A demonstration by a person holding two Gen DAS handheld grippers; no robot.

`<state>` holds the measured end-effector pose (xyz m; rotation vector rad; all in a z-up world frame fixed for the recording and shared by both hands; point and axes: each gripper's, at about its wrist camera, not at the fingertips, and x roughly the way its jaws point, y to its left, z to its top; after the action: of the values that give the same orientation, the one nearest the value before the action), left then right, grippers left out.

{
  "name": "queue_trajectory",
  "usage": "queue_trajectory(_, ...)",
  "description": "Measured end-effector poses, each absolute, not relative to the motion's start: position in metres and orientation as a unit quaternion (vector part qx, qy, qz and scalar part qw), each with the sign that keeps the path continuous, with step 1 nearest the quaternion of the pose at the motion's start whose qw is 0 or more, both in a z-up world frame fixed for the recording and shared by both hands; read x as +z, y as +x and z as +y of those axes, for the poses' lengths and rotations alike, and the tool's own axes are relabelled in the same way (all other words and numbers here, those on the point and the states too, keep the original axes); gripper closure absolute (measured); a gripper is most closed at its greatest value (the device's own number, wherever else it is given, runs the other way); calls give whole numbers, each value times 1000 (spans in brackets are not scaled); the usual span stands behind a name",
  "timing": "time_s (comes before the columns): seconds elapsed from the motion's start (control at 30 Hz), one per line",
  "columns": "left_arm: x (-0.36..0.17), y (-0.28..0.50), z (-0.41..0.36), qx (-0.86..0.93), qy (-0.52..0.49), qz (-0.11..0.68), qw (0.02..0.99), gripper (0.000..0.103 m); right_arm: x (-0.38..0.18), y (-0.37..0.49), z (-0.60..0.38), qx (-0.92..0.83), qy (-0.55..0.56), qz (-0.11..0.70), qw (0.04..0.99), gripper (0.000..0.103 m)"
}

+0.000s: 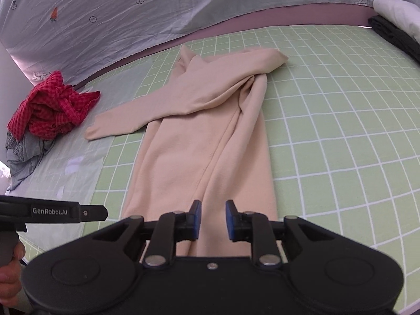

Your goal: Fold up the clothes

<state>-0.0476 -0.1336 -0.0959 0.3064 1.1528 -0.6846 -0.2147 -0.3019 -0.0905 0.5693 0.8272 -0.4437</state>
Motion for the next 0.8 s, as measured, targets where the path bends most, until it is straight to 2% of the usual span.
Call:
queue_trajectory(0.23, -95, -46, -135, -307, 127, 536, 776, 62, -113, -205, -302, -203, 256, 443, 835, 84)
queue_trajectory(0.53, -86, -24, -139, -267, 84, 533, 798, 61, -79, -192, -339, -212, 235, 393, 864, 78)
queue_trajectory(0.73, -82, 15, -138, -215, 62, 521, 824, 56, -72, -167, -378, -220, 224, 377, 871, 69)
queue_trajectory(0.8, -81, 34, -135, -192, 50, 518, 832, 56, -70, -155, -392, -223, 220, 374, 873, 69)
